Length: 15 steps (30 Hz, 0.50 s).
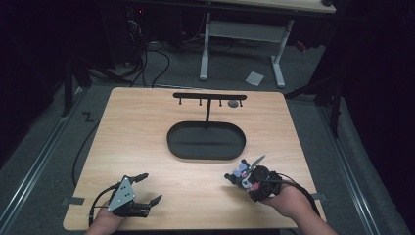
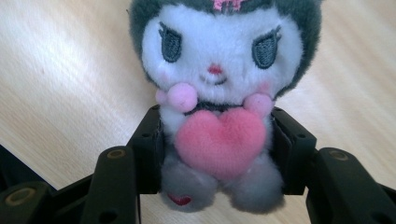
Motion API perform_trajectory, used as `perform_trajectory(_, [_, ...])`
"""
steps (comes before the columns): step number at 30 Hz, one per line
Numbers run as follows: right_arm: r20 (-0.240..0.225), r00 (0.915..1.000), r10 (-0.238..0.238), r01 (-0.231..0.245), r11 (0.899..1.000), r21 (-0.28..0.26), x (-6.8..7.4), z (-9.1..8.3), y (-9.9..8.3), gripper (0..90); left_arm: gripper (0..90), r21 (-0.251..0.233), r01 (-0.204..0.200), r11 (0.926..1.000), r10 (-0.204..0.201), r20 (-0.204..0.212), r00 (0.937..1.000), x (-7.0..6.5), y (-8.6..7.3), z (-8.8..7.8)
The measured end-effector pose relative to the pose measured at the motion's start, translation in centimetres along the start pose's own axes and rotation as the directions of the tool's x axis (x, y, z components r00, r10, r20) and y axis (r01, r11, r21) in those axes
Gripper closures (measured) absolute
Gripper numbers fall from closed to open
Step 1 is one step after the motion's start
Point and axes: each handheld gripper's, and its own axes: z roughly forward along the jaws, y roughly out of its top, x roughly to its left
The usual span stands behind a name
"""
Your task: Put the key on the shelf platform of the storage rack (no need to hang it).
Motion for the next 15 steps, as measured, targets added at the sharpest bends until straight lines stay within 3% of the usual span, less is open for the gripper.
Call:
perform_trajectory(4, [0.007, 0.9987, 0.051, -0.051, 0.999, -0.015, -1.1, -1.4, 0.4, 46.8, 15.0, 0.000, -0.001, 1.0000, 0.001, 0.000, 1.0000, 0.0, 0.0, 0.0])
perform_trajectory(9, [0.012, 0.9972, 0.074, -0.073, 0.997, -0.020, -2.3, -3.2, 1.1, 46.8, 15.0, 0.001, 0.000, 1.0000, 0.000, 0.001, 1.0000, 0.0, 0.0, 0.0])
perform_trajectory(10, [0.013, 0.9946, 0.103, -0.102, 0.994, -0.026, -2.8, -3.9, 1.5, 46.9, 15.0, 0.000, 0.000, 1.0000, 0.000, 0.002, 1.0000, 0.0, 0.0, 0.0])
perform_trajectory(15, [0.022, 0.9901, 0.139, -0.138, 0.990, -0.037, -3.8, -5.4, 2.5, 46.9, 15.0, -0.001, 0.000, 1.0000, 0.000, 0.002, 1.0000, 0.0, 0.0, 0.0])
